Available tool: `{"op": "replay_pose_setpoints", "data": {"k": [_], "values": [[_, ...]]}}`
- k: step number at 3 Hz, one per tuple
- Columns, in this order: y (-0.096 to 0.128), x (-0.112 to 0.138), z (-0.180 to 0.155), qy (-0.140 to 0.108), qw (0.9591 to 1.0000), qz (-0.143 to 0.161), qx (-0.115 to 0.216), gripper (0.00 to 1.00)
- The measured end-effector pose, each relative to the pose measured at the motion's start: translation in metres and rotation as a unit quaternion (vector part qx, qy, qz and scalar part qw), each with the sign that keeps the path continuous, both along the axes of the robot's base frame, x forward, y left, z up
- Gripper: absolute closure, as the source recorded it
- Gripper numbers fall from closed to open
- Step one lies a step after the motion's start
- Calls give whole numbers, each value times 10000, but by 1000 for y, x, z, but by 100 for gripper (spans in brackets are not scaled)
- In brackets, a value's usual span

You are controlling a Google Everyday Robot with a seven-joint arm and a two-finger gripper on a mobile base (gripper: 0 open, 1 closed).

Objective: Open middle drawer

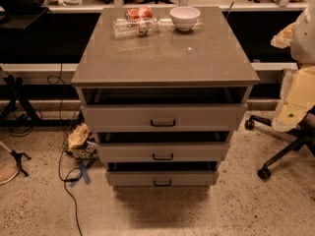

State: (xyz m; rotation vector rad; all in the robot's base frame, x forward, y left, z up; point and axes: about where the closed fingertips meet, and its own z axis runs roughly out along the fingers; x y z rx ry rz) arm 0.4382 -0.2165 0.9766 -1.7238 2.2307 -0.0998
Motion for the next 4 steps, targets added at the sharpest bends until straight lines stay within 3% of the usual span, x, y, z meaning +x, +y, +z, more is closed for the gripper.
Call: {"op": "replay_pose_setpoints", "data": {"k": [1, 2, 4], "values": [[0, 0, 0, 0, 10000, 0, 0, 0], [-4, 10, -36, 50, 9999, 122, 104, 0], [-6, 51, -220, 594, 9922, 580, 926, 0]]}}
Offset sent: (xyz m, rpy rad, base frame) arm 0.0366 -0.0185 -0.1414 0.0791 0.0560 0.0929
